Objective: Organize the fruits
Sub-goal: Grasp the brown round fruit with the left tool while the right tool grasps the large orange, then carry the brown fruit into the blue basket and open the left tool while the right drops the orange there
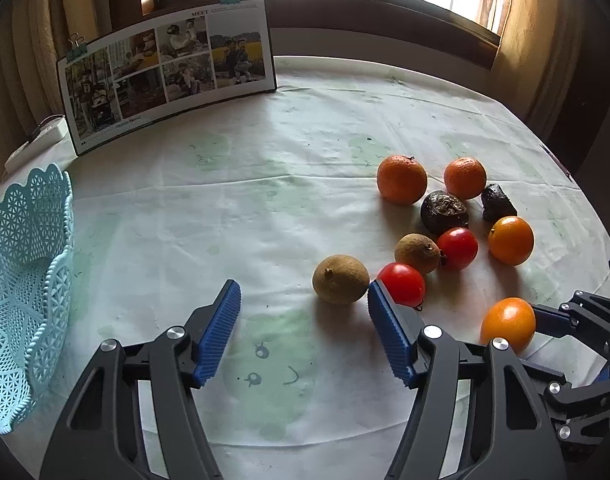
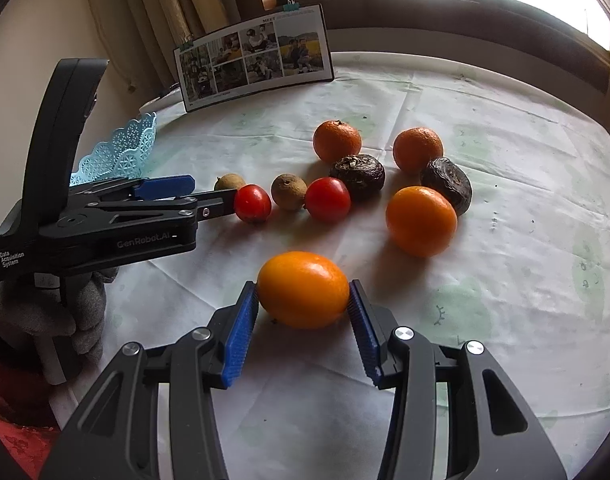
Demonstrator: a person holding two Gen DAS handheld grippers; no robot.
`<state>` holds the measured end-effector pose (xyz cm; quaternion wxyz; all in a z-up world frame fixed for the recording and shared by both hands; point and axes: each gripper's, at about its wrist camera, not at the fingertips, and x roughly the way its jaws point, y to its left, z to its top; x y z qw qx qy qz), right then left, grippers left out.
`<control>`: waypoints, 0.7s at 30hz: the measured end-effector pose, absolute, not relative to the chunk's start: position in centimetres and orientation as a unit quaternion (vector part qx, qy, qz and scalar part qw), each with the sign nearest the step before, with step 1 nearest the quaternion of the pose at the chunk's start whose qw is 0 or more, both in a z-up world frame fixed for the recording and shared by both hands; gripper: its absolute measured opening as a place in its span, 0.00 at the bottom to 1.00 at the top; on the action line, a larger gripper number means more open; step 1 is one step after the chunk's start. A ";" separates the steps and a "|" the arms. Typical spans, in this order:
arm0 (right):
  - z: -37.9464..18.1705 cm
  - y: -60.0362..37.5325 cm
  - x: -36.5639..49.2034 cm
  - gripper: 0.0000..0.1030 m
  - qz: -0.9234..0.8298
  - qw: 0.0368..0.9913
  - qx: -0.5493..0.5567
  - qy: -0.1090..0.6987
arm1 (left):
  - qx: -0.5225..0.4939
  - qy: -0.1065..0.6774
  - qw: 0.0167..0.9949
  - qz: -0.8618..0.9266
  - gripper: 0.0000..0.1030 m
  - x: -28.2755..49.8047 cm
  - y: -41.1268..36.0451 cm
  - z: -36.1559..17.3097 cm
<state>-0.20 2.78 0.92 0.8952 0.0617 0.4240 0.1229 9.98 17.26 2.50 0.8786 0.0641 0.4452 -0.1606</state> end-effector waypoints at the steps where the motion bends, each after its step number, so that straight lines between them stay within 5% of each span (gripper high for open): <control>1: 0.9 2.7 -0.3 0.45 0.124 0.895 0.063 0.424 | 0.064 0.447 0.878 -0.160 0.62 10.2 17.1 2.4; 12: 0.9 2.6 -0.1 0.45 0.129 0.894 0.072 0.423 | 0.056 0.448 0.880 -0.151 0.29 10.5 17.3 2.6; 21: 1.0 2.6 -0.1 0.44 0.126 0.895 0.069 0.422 | 0.035 0.436 0.886 -0.152 0.27 8.9 18.0 3.1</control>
